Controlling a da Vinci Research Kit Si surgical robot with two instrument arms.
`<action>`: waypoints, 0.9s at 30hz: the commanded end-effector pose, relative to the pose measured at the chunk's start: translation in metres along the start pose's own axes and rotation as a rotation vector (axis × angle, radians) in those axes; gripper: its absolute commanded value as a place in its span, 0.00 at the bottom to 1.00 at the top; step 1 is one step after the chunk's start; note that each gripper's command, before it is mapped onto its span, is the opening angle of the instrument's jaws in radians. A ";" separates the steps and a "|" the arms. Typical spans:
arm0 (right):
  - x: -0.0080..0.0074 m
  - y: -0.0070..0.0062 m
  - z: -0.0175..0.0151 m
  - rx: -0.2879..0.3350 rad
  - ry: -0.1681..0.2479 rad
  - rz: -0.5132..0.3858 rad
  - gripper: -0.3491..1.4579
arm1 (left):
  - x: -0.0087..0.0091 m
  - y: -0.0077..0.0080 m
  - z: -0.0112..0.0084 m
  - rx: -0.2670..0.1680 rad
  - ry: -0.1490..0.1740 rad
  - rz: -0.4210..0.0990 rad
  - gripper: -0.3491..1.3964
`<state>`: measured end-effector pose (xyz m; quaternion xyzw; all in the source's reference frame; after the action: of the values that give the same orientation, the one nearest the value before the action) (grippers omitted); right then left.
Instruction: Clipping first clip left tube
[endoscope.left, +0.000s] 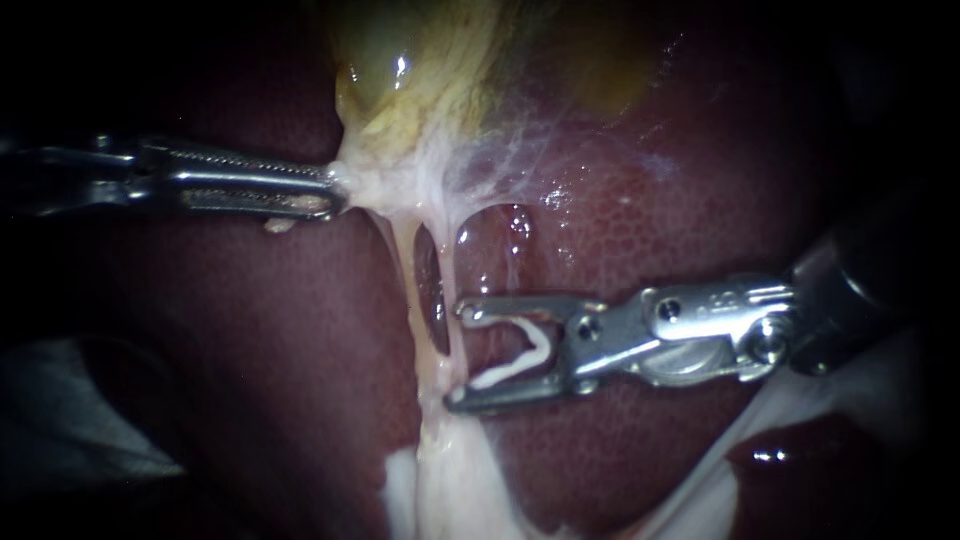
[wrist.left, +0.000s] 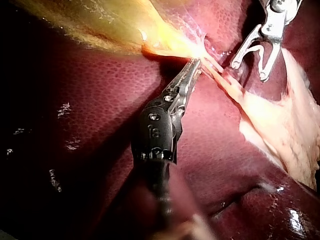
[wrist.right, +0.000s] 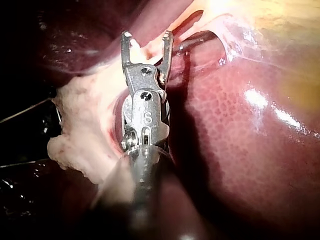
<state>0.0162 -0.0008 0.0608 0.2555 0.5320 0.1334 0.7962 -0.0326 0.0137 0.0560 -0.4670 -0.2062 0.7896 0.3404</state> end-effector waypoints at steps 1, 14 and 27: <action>-0.0003 0.0000 0.0004 0.003 -0.001 0.005 0.47 | 0.0000 0.0000 0.0000 0.000 0.000 0.000 0.00; -0.0036 0.0020 0.0019 0.010 -0.004 0.017 0.47 | 0.0000 0.0000 0.0000 0.000 0.000 0.000 0.00; -0.0039 0.0029 0.0036 0.097 -0.001 -0.023 0.46 | 0.0000 0.0000 0.0000 0.000 0.000 0.000 0.00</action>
<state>0.0183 -0.0012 0.0665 0.2891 0.5411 0.0959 0.7838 -0.0326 0.0137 0.0560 -0.4670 -0.2061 0.7895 0.3407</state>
